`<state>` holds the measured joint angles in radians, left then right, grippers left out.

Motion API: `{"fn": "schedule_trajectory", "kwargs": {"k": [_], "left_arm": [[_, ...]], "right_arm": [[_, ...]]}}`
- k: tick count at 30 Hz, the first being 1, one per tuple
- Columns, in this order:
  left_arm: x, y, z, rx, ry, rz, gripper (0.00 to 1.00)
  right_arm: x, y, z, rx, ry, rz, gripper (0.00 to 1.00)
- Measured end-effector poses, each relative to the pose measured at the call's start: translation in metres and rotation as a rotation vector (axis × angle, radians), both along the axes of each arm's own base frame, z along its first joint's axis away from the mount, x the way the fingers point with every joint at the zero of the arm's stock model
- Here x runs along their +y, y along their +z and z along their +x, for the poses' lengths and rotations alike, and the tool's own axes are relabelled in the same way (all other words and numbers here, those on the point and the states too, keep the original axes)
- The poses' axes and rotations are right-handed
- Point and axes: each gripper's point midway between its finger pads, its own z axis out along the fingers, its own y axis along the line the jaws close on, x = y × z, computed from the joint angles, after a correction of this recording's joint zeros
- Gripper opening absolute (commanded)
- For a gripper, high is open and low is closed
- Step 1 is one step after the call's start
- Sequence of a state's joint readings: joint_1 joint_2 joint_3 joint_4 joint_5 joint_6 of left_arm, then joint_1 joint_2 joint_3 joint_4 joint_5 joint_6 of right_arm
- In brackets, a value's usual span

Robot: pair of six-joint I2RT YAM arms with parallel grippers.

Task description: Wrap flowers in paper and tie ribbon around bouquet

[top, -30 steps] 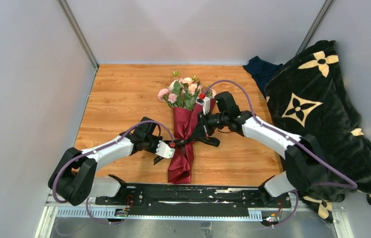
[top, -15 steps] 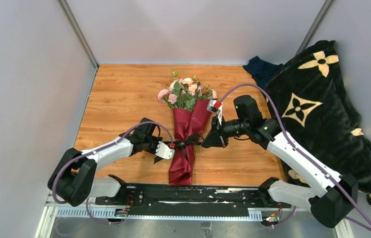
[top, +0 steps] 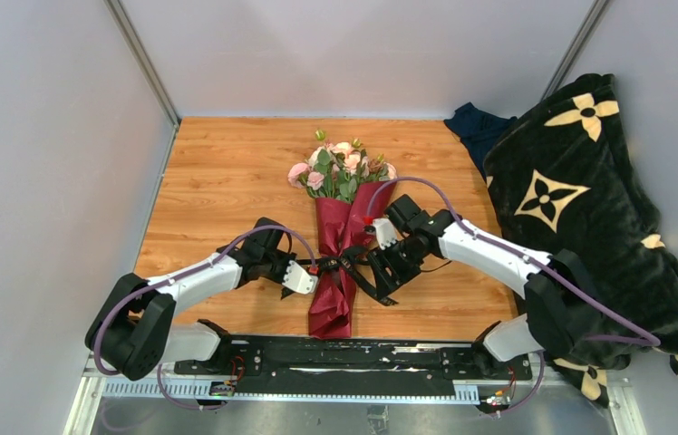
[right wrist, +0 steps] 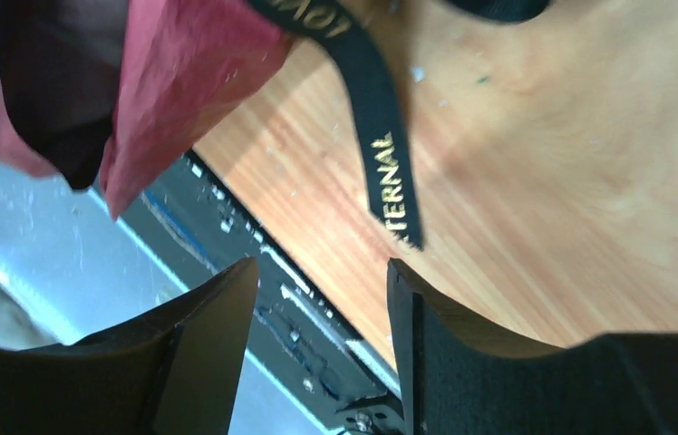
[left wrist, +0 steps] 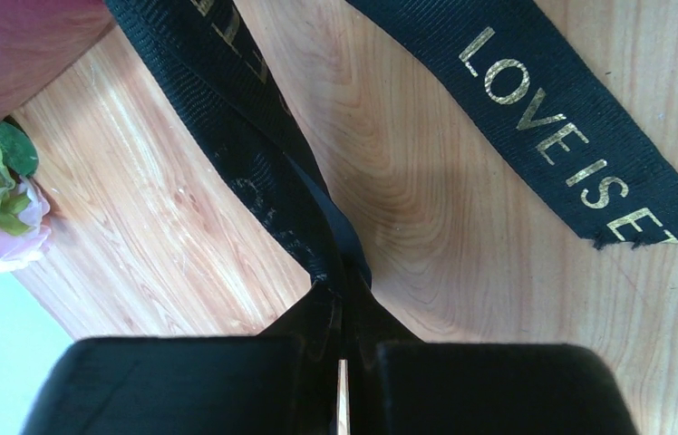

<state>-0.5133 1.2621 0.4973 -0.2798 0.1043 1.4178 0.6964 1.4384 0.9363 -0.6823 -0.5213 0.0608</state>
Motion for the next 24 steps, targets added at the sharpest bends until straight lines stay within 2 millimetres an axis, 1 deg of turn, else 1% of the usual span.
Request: {"fn": "schedule_trajectory", "kwargs": {"k": [2, 6, 8, 11, 14, 17, 19, 21, 24], "left_arm": [[0.000, 0.000, 0.000, -0.004, -0.002, -0.001, 0.00], [-0.001, 0.003, 0.002, -0.017, -0.003, -0.007, 0.00], [-0.001, 0.005, 0.003, -0.021, -0.003, -0.010, 0.00], [-0.001, 0.006, 0.003, -0.025, -0.002, -0.011, 0.00], [-0.002, 0.006, 0.003, -0.028, -0.002, -0.013, 0.00], [-0.002, 0.006, 0.003, -0.027, -0.002, -0.013, 0.00], [-0.002, 0.006, 0.003, -0.027, -0.001, -0.013, 0.00], [-0.002, 0.006, 0.003, -0.027, 0.000, -0.014, 0.00], [-0.002, 0.006, 0.003, -0.028, 0.001, -0.015, 0.00]], "right_arm": [[0.001, -0.001, 0.011, -0.044, -0.047, -0.005, 0.61], [0.010, -0.004, 0.043, -0.207, -0.110, 0.041, 0.59], [0.014, -0.007, 0.059, -0.271, -0.133, 0.045, 0.60], [0.020, -0.012, 0.079, -0.336, -0.157, 0.044, 0.62], [0.021, -0.025, 0.088, -0.373, -0.157, 0.031, 0.62], [0.022, -0.038, 0.090, -0.399, -0.131, 0.024, 0.61], [0.024, -0.042, 0.093, -0.417, -0.110, 0.017, 0.60], [0.029, -0.043, 0.096, -0.441, -0.097, 0.027, 0.60], [0.037, -0.037, 0.105, -0.496, -0.076, 0.063, 0.57]]}}
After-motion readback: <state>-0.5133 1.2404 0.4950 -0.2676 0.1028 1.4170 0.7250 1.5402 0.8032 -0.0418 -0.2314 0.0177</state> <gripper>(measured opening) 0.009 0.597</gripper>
